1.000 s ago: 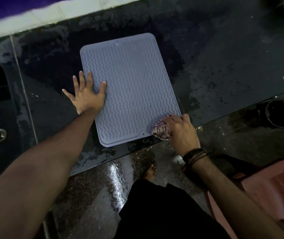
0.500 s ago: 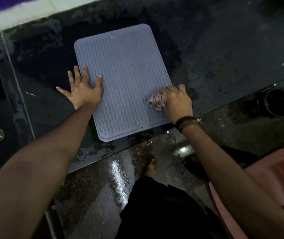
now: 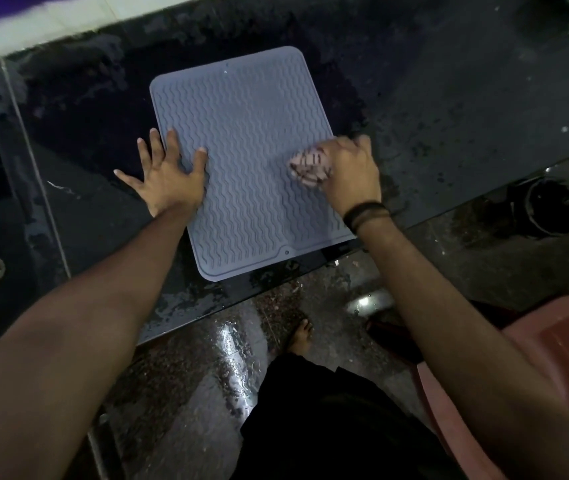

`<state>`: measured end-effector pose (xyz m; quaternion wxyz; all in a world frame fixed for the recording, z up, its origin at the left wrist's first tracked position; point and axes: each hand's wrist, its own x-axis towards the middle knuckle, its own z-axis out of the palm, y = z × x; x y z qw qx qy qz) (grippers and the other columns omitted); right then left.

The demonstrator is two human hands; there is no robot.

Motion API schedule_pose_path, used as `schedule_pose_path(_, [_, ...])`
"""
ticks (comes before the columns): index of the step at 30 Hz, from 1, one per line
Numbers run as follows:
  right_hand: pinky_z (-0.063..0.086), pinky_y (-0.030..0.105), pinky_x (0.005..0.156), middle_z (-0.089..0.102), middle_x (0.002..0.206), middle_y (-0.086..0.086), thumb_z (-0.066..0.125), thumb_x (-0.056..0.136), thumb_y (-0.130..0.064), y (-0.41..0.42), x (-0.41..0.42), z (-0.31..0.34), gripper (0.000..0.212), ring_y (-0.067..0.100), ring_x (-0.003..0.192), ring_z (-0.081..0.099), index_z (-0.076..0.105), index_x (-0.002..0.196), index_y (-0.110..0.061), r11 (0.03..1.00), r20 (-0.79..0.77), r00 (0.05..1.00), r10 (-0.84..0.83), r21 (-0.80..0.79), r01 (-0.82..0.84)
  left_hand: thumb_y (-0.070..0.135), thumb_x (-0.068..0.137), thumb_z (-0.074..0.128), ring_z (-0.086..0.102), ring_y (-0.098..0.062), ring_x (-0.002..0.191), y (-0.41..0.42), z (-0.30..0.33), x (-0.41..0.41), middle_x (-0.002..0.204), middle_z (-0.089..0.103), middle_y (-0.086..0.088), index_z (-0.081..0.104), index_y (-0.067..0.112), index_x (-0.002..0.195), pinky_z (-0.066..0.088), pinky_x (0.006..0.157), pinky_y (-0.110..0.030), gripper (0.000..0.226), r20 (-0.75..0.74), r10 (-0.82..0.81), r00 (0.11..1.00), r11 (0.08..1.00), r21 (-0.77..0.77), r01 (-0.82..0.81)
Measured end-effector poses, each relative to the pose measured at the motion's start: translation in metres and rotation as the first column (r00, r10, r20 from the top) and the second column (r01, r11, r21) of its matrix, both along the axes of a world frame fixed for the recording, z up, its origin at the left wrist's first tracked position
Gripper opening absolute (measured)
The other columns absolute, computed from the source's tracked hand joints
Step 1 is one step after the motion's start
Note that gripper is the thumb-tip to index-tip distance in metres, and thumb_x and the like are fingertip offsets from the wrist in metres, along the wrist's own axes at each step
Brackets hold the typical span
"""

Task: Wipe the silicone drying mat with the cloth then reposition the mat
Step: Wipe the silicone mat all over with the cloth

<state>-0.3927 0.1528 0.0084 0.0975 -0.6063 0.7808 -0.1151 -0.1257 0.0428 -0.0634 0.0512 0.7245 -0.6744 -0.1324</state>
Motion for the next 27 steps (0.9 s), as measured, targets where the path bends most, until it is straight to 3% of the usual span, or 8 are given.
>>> schedule_pose_path(4, [0.049,0.039,0.085,0.056,0.126,0.008,0.067,0.079,-0.003,-0.018,-0.001,-0.017,0.05,0.031,0.116,0.043,0.058,0.127,-0.011,0.992,-0.046,0.998,0.033,0.123,-0.027,0.081,0.092,0.014,0.0,-0.02,0.157,0.0,-0.002,-0.001,0.17,0.011,0.003,0.018,0.034,0.161,-0.012,0.112,-0.075,0.084,0.006,0.004,1.0,1.0,0.0,-0.004])
schedule_pose_path(9, [0.053,0.041,0.078,0.06,0.12,0.003,0.067,0.076,-0.006,0.052,0.0,-0.018,0.043,0.031,0.109,0.047,0.061,0.118,-0.013,0.997,-0.064,0.998,-0.008,0.074,0.013,0.082,0.092,0.012,0.0,-0.02,0.157,-0.001,-0.004,0.0,0.17,0.012,0.003,0.02,0.035,0.16,-0.012,0.11,-0.077,0.083,0.01,0.017,1.0,1.0,-0.009,-0.017])
schedule_pose_path(15, [0.052,0.038,0.07,0.062,0.115,0.0,0.069,0.076,-0.007,0.119,0.007,-0.007,0.042,0.027,0.101,0.047,0.062,0.117,-0.017,0.987,-0.078,0.997,-0.014,0.158,0.027,0.082,0.091,0.011,0.002,-0.022,0.157,-0.003,-0.008,0.0,0.17,0.013,0.002,0.022,0.034,0.16,-0.012,0.109,-0.077,0.085,0.0,0.008,1.0,1.0,-0.019,-0.008])
schedule_pose_path(19, [0.053,0.038,0.072,0.065,0.109,0.004,0.07,0.076,-0.009,0.09,0.018,0.007,0.035,0.029,0.1,0.049,0.066,0.111,-0.015,0.998,-0.004,0.999,-0.049,0.036,0.049,0.081,0.092,0.011,0.001,-0.021,0.157,-0.003,-0.009,0.002,0.17,0.013,0.002,0.021,0.034,0.16,-0.012,0.11,-0.077,0.083,0.003,0.01,1.0,1.0,-0.025,-0.01])
schedule_pose_path(22, [0.048,0.037,0.085,0.063,0.116,0.003,0.072,0.075,-0.015,0.036,0.033,0.007,0.042,0.029,0.106,0.048,0.065,0.116,-0.016,0.998,0.038,0.999,0.008,-0.057,-0.005,0.082,0.092,0.013,0.001,-0.02,0.157,-0.004,-0.01,0.002,0.17,0.013,0.003,0.021,0.035,0.16,-0.013,0.109,-0.076,0.084,0.002,0.014,1.0,1.0,-0.023,-0.014])
schedule_pose_path(27, [0.046,0.04,0.095,0.054,0.131,0.004,0.067,0.08,-0.006,-0.012,0.053,-0.016,0.052,0.029,0.124,0.04,0.058,0.13,-0.015,0.989,0.048,0.996,0.081,0.121,-0.087,0.083,0.09,0.012,0.002,-0.019,0.157,-0.005,-0.012,0.003,0.17,0.013,0.004,0.021,0.036,0.16,-0.013,0.11,-0.075,0.085,0.0,0.024,1.0,0.999,-0.023,-0.024])
